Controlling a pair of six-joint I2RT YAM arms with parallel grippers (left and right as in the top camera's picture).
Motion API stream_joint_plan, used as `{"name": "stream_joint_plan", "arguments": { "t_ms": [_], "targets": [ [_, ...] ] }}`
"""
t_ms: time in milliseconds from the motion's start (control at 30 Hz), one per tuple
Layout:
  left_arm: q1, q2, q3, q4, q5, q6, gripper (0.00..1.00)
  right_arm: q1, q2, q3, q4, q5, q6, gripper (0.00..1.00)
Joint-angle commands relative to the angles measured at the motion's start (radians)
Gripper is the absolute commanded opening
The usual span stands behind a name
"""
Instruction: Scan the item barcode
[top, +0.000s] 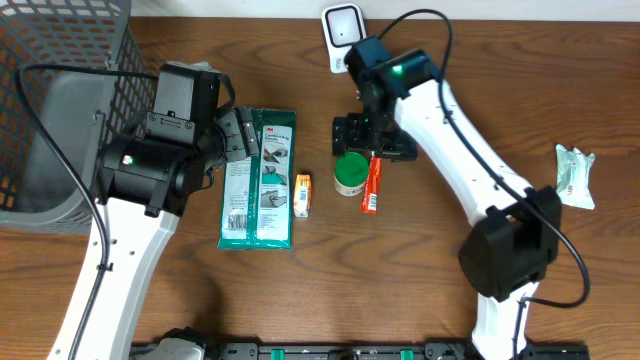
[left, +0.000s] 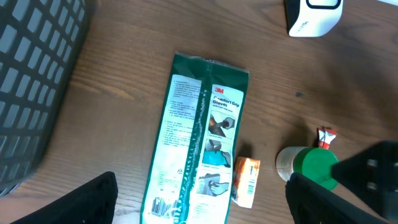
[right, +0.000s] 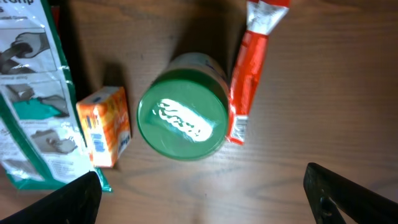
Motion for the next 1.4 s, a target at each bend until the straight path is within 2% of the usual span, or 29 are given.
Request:
{"name": "stream_joint_plan", "arguments": {
  "t_ms": [0,167,700,1367],
  "targets": [
    [0.005,0.003,0.016,-0.002,-0.013,0.010,0.86,0.030,0.020,-0.008,0.011,0.014,0.012,0.99],
    [0.005,0.002,0.016,-0.002,-0.013,0.010,0.86,0.056,0.055,-0.008,0.027,0.074,0.042,0.99],
    [0.005,0.002,0.016,-0.002,-0.013,0.010,0.86,0.065,0.137,-0.009,0.088,0.092,0.058,0.99],
    [0.005,0.003,0.016,-0.002,-0.013,0.010,0.86,0.059,0.236,-0.012,0.052,0.092,0.052,0.99]
  ]
}}
